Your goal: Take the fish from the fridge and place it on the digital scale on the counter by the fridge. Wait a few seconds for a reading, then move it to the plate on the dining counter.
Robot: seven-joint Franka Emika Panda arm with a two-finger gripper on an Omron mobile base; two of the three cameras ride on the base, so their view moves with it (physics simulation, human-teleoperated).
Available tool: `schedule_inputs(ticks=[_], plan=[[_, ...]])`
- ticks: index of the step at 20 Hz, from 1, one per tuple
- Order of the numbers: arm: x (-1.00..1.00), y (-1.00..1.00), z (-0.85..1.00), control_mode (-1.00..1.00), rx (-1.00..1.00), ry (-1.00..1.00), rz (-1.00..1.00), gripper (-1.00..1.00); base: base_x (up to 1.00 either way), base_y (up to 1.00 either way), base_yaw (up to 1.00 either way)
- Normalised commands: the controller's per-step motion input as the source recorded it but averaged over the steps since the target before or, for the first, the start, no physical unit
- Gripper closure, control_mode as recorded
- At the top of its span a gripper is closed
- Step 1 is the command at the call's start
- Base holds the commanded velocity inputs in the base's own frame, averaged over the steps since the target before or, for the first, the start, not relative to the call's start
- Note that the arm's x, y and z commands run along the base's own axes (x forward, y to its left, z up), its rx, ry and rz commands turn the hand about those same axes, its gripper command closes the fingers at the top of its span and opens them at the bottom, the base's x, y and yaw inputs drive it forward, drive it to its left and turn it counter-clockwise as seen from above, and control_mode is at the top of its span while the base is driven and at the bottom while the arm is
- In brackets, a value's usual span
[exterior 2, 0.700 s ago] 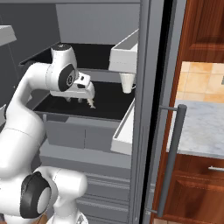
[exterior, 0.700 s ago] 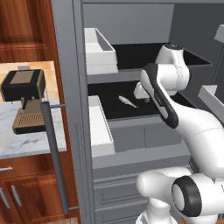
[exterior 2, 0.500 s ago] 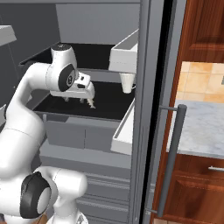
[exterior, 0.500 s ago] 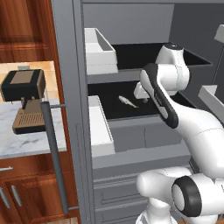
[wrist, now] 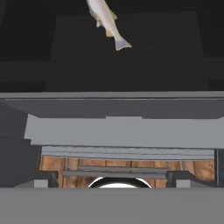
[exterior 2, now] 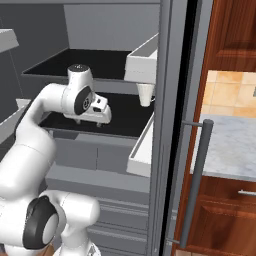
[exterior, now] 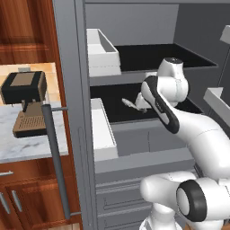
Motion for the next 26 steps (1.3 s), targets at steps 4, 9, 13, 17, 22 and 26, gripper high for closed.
schedule_inputs(ticks=[4, 9, 13, 17, 22, 26], plan=[[0.47, 0.13, -0.52, -1.00, 0.00, 0.00, -0.08, -1.00, 0.00, 0.00, 0.00], [0.47, 0.32, -0.29, -1.00, 0.00, -0.02, -0.01, -1.00, 0.00, 0.00, 0.00], [0.59, 0.20, -0.01, -1.00, 0.00, -0.05, 0.00, -1.00, 0.00, 0.00, 0.00], [0.32, 0.00, 0.01, -1.00, 0.00, -0.07, 0.04, -1.00, 0.00, 0.00, 0.00], [0.32, -0.04, 0.00, -1.00, 0.00, -0.12, 0.10, -1.00, 0.00, 0.00, 0.00], [0.37, -0.18, 0.00, -1.00, 0.00, -0.06, 0.10, -1.00, 0.00, 0.00, 0.00]])
